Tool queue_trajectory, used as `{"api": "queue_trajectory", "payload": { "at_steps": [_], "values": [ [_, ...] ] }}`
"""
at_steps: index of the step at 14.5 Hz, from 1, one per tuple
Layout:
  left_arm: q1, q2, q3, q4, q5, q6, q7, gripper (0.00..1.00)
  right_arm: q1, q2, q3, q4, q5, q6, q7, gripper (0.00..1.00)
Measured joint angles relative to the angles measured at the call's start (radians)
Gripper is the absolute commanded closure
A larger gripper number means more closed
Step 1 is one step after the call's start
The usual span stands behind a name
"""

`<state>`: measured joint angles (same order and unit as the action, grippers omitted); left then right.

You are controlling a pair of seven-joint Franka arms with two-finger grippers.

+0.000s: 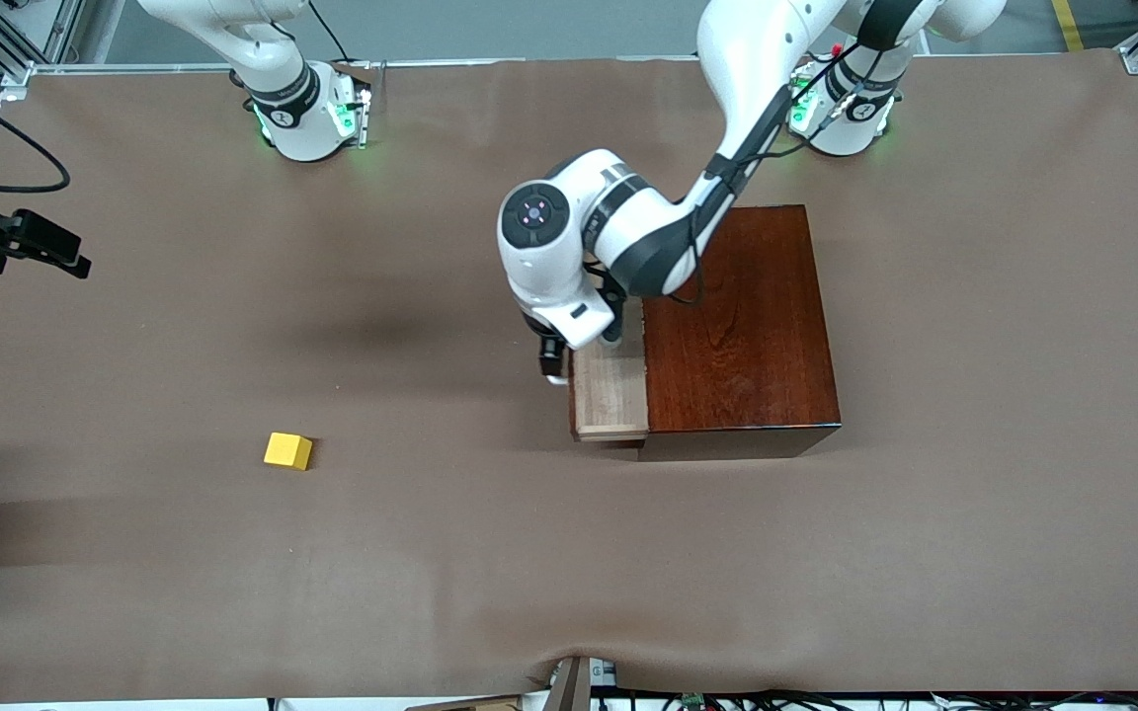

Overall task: Open drawer, take yellow block, close drawer
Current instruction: 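Push the drawer shut into the box with the left gripper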

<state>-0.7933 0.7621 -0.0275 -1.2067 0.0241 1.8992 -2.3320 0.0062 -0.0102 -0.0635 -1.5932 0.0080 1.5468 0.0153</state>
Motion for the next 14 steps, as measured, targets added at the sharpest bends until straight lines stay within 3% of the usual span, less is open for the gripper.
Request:
{"api": "queue_trajectory", "payload": {
  "at_steps": [9, 14],
  "values": [
    [0.004, -0.026, 0.096, -0.012, 0.001, -0.168, 0.016, 0.0, 0.0, 0.0, 0.0, 0.0, 0.0, 0.0, 0.0, 0.0],
    [-0.002, -0.028, 0.106, -0.011, 0.007, -0.198, 0.021, 0.0, 0.0, 0.0, 0.0, 0.0, 0.0, 0.0, 0.0, 0.0]
  ]
}}
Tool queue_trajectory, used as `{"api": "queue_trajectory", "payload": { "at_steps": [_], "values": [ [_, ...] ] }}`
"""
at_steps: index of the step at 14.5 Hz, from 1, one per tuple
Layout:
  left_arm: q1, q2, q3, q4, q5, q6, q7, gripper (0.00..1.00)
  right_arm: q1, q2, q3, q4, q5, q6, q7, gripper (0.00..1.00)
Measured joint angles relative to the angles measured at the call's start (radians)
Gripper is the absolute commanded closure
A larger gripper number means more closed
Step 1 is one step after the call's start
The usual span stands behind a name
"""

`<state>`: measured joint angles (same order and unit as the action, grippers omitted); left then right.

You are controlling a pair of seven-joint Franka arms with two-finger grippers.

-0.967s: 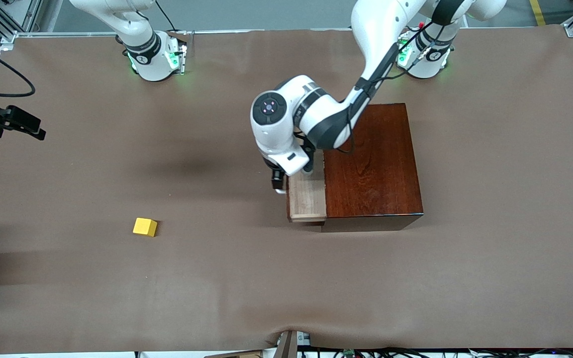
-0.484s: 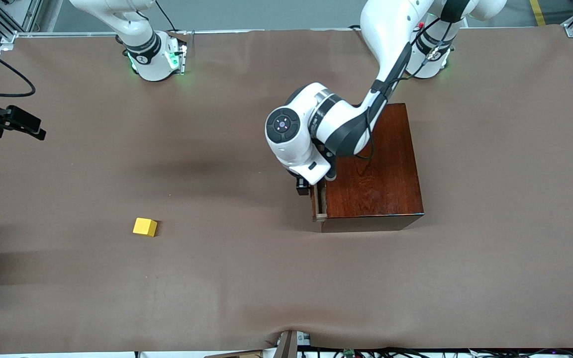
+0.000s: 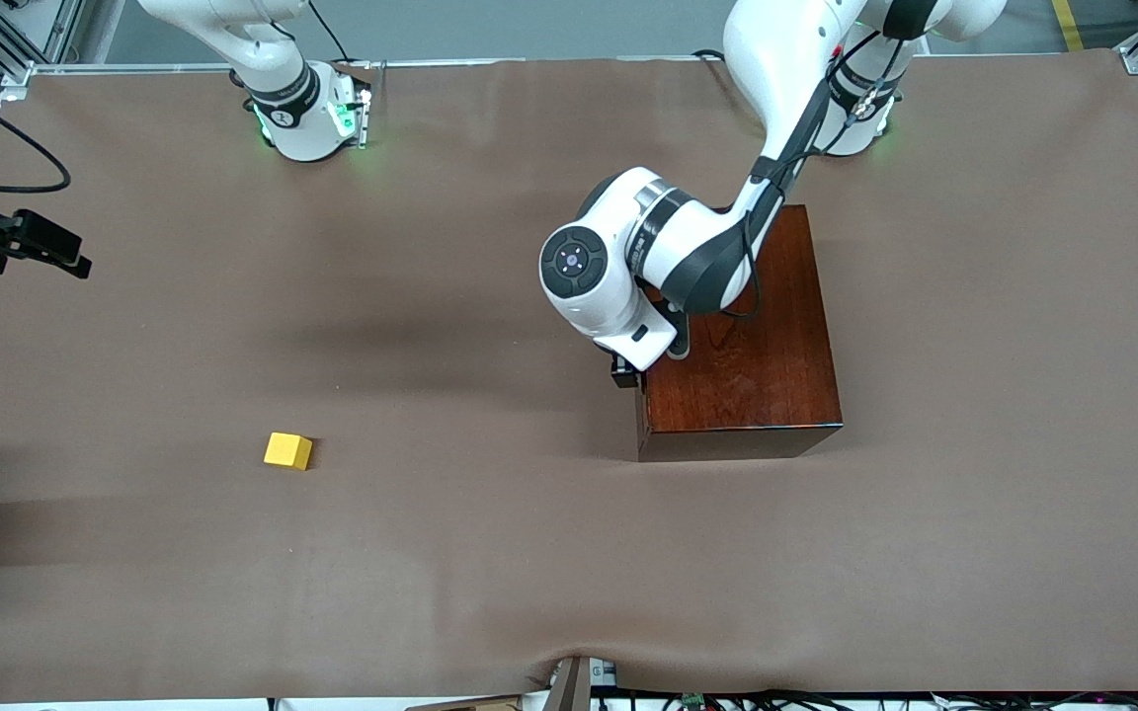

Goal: Open drawer, take yellow block, close drawer

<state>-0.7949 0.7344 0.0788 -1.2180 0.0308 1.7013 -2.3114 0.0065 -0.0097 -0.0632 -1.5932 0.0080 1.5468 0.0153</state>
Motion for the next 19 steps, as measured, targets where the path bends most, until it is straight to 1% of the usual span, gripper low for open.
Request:
{"api": "queue_trajectory", "payload": {
  "at_steps": [3, 5, 7, 10, 11, 13, 16, 19],
  "values": [
    [-0.003, -0.001, 0.001, 0.003, 0.001, -0.004, 0.002, 0.0, 0.0, 0.0, 0.0, 0.0, 0.0, 0.0, 0.0, 0.0],
    [-0.012, -0.024, 0.008, 0.01, 0.011, -0.017, 0.002, 0.0, 0.0, 0.001, 0.0, 0.0, 0.0, 0.0, 0.0, 0.0],
    [-0.012, -0.093, 0.028, 0.014, 0.022, -0.027, 0.041, 0.0, 0.0, 0.002, 0.0, 0.0, 0.0, 0.0, 0.0, 0.0],
    [0.015, -0.209, 0.083, 0.011, 0.024, -0.046, 0.203, 0.0, 0.0, 0.002, 0.0, 0.0, 0.0, 0.0, 0.0, 0.0],
    [0.041, -0.236, 0.093, 0.01, 0.024, -0.046, 0.267, 0.0, 0.0, 0.002, 0.0, 0.0, 0.0, 0.0, 0.0, 0.0],
    [0.126, -0.275, 0.098, 0.007, 0.024, -0.042, 0.406, 0.0, 0.0, 0.002, 0.0, 0.0, 0.0, 0.0, 0.0, 0.0],
    [0.282, -0.321, 0.097, 0.003, 0.01, -0.022, 0.607, 0.0, 0.0, 0.002, 0.0, 0.0, 0.0, 0.0, 0.0, 0.0],
    [0.445, -0.387, 0.097, -0.019, -0.046, -0.021, 0.832, 0.0, 0.0, 0.002, 0.001, 0.0, 0.0, 0.0, 0.0, 0.0]
  ]
}}
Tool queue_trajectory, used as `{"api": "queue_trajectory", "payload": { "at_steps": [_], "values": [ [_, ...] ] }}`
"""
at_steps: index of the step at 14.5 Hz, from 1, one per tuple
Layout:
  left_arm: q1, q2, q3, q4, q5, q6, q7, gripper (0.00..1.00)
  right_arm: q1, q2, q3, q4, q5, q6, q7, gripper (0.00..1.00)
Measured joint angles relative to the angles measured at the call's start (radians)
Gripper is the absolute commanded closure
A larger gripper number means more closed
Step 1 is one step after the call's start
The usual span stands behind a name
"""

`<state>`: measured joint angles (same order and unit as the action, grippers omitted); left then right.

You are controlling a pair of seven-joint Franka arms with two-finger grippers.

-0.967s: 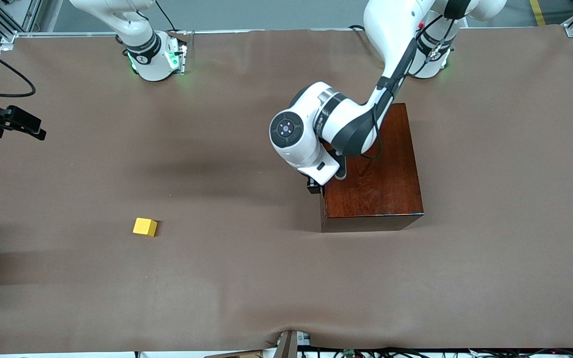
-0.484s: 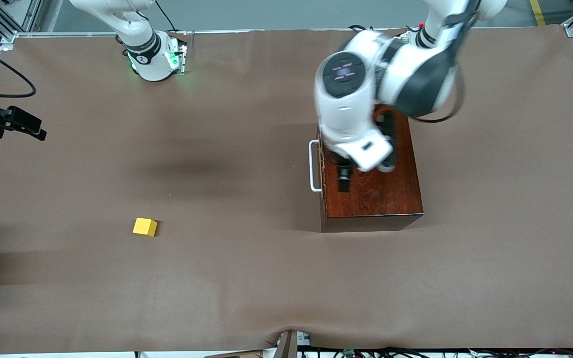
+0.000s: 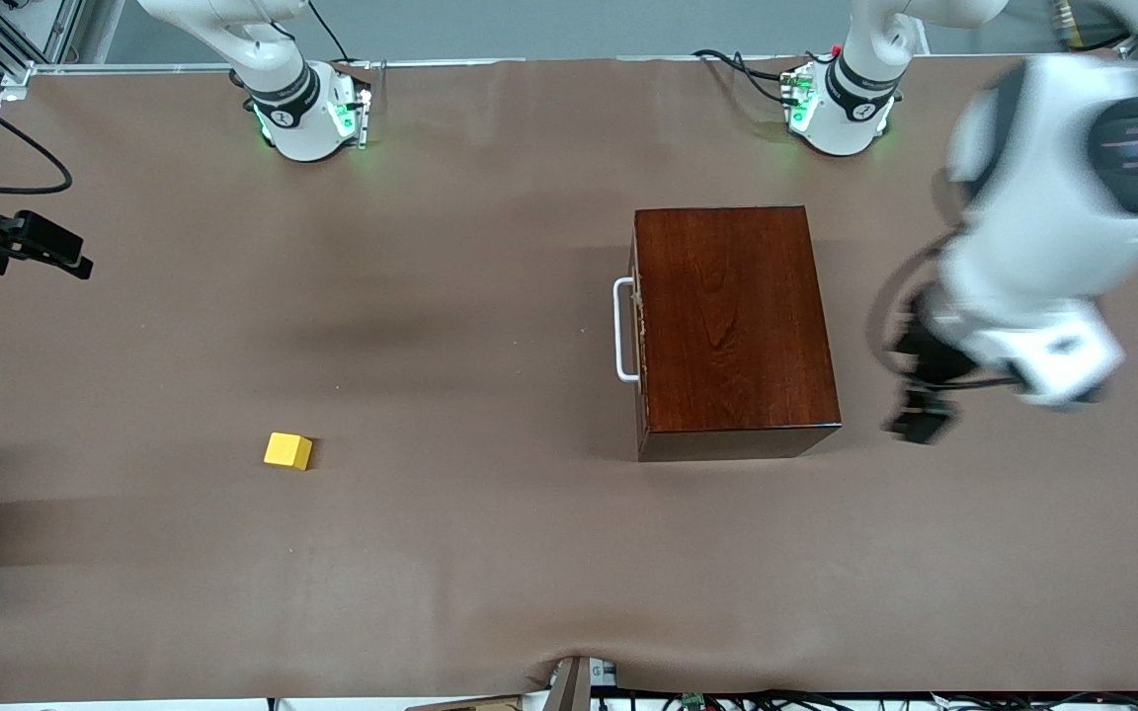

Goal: Open drawer, take yellow block, close drawer

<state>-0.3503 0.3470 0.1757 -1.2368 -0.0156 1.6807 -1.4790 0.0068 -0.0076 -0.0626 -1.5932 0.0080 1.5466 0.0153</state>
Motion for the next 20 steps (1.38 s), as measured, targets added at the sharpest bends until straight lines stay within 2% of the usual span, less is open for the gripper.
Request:
{"api": "queue_trajectory", "payload": {
  "at_steps": [3, 5, 8, 11, 13, 16, 20],
  "values": [
    [0.137, -0.105, 0.0, -0.083, -0.034, -0.002, 0.261, 0.0, 0.0, 0.0, 0.0, 0.0, 0.0, 0.0, 0.0, 0.0],
    [0.187, -0.184, 0.0, -0.155, -0.041, -0.008, 0.451, 0.0, 0.0, 0.0, 0.0, 0.0, 0.0, 0.0, 0.0, 0.0],
    [0.205, -0.278, 0.0, -0.243, -0.042, -0.03, 0.745, 0.0, 0.0, 0.0, 0.0, 0.0, 0.0, 0.0, 0.0, 0.0],
    [0.221, -0.316, -0.012, -0.271, -0.042, -0.074, 0.978, 0.0, 0.0, 0.0, 0.0, 0.0, 0.0, 0.0, 0.0, 0.0],
    [0.258, -0.328, -0.055, -0.272, -0.042, -0.114, 1.119, 0.0, 0.0, 0.0, 0.0, 0.0, 0.0, 0.0, 0.0, 0.0],
    [0.328, -0.344, -0.158, -0.272, -0.041, -0.182, 1.277, 0.0, 0.0, 0.0, 0.0, 0.0, 0.0, 0.0, 0.0, 0.0],
    [0.337, -0.346, -0.23, -0.281, 0.028, -0.225, 1.446, 0.0, 0.0, 0.0, 0.0, 0.0, 0.0, 0.0, 0.0, 0.0]
  ]
}}
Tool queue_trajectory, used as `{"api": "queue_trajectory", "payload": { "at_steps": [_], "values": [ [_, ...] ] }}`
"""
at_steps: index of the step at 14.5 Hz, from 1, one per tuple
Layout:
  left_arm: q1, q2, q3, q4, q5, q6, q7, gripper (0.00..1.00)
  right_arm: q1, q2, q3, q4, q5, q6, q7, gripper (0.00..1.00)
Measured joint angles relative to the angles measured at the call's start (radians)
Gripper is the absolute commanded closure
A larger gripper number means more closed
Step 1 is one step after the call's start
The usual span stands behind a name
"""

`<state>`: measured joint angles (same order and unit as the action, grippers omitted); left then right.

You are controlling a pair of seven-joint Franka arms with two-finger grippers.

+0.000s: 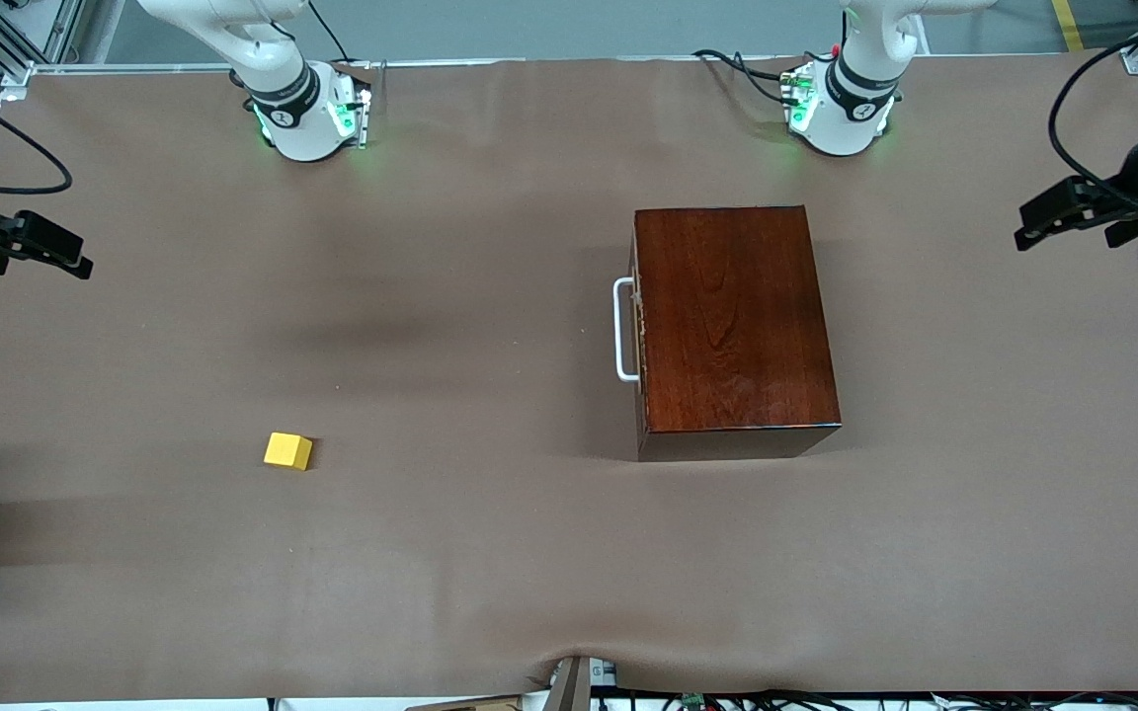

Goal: Open drawer, take yellow block, close drawer

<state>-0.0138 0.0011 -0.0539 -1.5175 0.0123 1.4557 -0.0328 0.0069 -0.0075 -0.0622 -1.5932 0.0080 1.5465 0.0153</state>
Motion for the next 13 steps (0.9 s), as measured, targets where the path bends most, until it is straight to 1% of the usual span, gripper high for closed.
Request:
{"api": "queue_trajectory", "payload": {
  "at_steps": [3, 13],
  "values": [
    [0.0, 0.0, -0.02, -0.005, 0.012, -0.007, 0.028, 0.0, 0.0, 0.0, 0.0, 0.0, 0.0, 0.0, 0.0, 0.0],
    [0.001, 0.002, -0.03, -0.01, 0.01, -0.027, 0.034, 0.0, 0.0, 0.0, 0.0, 0.0, 0.0, 0.0, 0.0, 0.0]
  ]
}}
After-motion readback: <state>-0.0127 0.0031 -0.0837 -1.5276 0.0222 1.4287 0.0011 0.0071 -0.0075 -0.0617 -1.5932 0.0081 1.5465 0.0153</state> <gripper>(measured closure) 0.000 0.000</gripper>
